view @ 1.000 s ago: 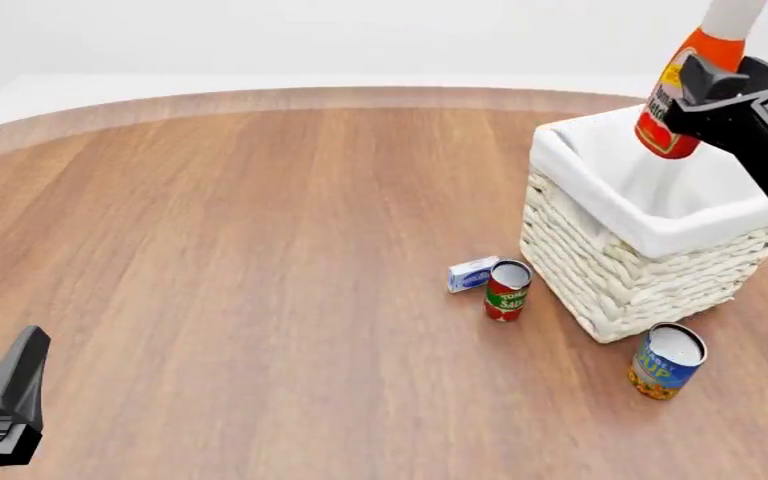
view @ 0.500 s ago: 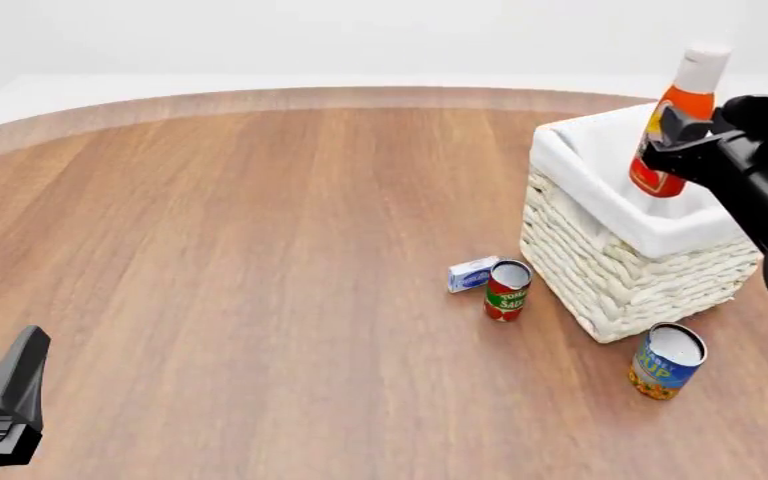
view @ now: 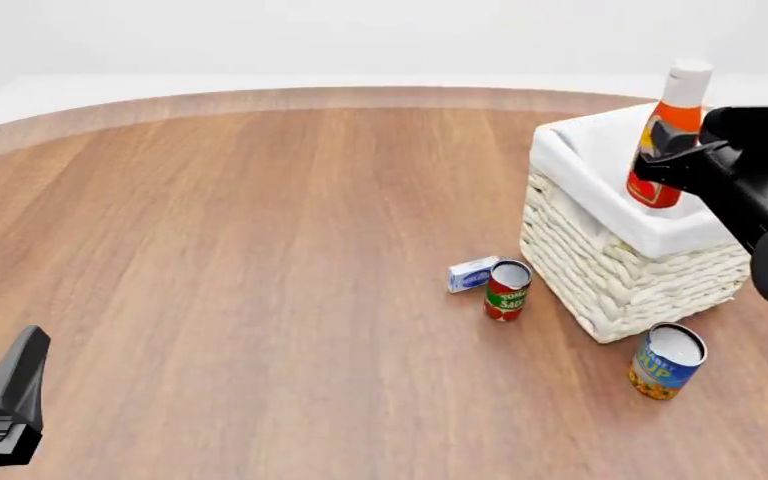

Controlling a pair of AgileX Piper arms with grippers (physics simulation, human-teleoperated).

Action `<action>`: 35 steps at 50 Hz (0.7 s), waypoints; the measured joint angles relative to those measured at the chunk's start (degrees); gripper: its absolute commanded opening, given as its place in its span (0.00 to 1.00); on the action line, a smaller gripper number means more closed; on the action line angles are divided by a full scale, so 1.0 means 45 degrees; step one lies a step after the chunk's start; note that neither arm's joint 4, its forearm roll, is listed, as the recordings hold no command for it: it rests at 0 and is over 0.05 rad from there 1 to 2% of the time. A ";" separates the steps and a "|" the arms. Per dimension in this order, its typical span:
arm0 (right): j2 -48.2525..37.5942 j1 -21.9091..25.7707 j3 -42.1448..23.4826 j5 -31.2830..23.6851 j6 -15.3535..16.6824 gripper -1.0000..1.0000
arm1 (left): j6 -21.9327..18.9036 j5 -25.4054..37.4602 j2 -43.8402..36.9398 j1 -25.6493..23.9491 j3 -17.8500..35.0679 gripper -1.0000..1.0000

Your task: Pick up the ketchup, and put it in the basket.

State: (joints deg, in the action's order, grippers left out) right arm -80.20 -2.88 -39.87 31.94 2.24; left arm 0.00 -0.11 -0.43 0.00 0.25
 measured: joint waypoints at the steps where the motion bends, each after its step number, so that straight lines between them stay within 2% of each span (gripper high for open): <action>1: -0.0012 -0.0005 -0.0007 -0.0009 0.0003 0.00 | 0.0000 0.0000 0.0000 0.0000 0.0000 1.00; 2: -0.0023 -0.0009 -0.0011 -0.0016 0.0001 1.00 | 0.0000 0.0000 0.0000 0.0000 0.0000 1.00; 20: 0.0091 -0.0052 0.0090 0.0045 -0.0317 1.00 | 0.0000 0.0000 0.0000 -0.0001 0.0000 1.00; 35: 0.1515 0.0181 0.0890 0.0309 -0.0697 1.00 | 0.0000 0.0000 0.0001 0.0000 0.0000 1.00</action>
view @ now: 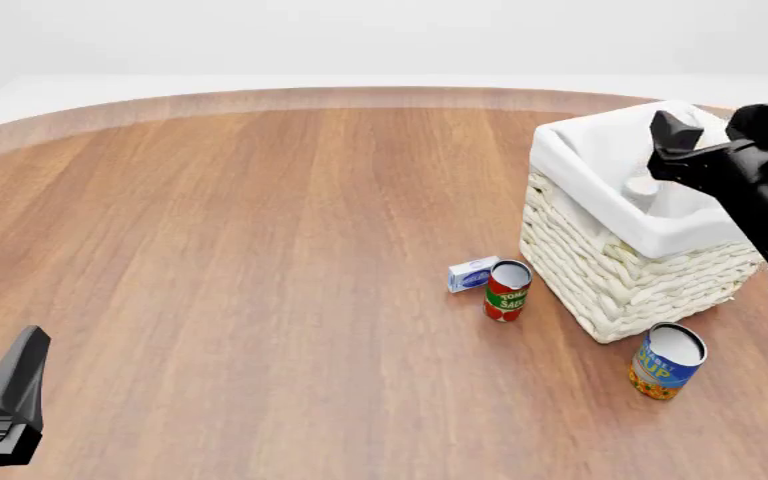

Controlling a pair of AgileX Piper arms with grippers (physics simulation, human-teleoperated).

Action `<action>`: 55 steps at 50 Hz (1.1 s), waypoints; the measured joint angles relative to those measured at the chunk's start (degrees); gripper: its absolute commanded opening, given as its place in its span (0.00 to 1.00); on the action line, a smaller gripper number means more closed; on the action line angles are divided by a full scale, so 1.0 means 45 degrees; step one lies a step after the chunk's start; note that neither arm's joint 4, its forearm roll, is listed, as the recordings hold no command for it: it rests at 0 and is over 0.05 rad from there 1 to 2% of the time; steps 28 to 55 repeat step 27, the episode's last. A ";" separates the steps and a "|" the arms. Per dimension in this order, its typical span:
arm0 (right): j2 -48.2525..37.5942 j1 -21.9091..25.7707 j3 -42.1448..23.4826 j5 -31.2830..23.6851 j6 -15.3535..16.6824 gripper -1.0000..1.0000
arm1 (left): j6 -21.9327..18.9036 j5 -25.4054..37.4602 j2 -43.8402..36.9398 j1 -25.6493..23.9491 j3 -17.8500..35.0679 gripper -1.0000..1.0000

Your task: Pick up the ketchup, and put it in the basket.

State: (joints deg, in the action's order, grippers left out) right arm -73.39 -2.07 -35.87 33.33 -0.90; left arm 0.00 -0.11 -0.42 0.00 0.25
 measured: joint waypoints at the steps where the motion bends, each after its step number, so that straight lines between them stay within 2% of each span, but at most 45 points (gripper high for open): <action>1: 0.0171 0.0040 0.0086 0.0014 -0.0016 1.00 | 0.0000 0.0000 0.0000 0.0000 0.0000 1.00; 9: 0.1813 0.0470 0.0920 0.0089 -0.0093 1.00 | 0.0001 0.0000 0.0000 0.0000 0.0000 1.00; 16: 0.3806 0.0967 0.1959 0.0076 0.0183 1.00 | 0.0000 0.0000 0.0000 0.0000 0.0000 1.00; 22: 0.6686 0.1820 0.3626 -0.0017 0.1280 1.00 | 0.0000 0.0000 0.0000 0.0000 0.0000 1.00; 27: 0.9988 0.2924 0.5285 -0.0511 0.2867 1.00 | 0.0001 0.0000 0.0000 -0.0001 0.0000 1.00; 55: 0.9988 0.2924 0.5285 -0.0511 0.2867 1.00 | 0.0001 0.0000 0.0000 -0.0001 0.0000 1.00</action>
